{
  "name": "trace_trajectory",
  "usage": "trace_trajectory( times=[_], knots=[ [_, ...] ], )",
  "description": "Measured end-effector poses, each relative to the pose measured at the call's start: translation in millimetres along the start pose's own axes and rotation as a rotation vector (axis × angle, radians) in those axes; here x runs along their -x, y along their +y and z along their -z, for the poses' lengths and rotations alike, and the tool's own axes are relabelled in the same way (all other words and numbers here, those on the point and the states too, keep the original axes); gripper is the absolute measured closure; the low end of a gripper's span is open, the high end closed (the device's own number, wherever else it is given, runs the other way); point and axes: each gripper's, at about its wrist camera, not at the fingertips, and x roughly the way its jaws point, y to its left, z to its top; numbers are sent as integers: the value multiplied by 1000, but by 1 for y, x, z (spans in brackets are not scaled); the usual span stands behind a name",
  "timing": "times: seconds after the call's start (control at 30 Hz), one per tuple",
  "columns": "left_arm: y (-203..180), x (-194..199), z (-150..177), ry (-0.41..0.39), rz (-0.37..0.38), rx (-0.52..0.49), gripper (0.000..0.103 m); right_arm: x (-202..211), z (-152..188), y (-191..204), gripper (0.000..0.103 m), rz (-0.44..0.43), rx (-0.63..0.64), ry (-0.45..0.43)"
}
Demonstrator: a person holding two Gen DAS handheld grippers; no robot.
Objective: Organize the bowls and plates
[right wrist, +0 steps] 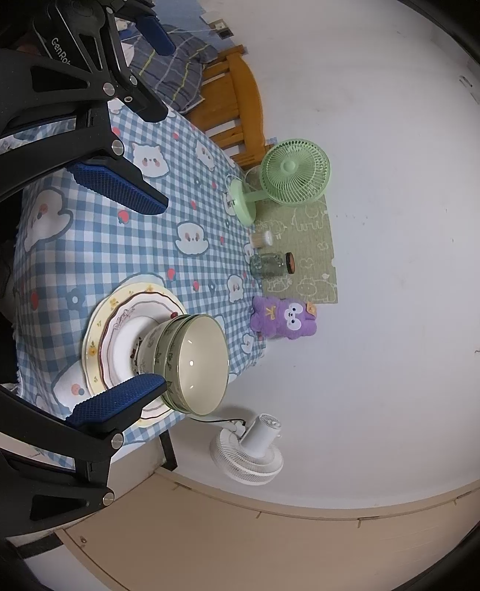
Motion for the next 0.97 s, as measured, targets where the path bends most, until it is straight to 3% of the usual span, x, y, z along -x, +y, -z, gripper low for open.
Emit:
trace_trajectory(
  times=[0.97],
  knots=[
    [1, -2, 0, 1, 1, 0, 0, -3, 0, 1, 13, 8, -4, 2]
  ],
)
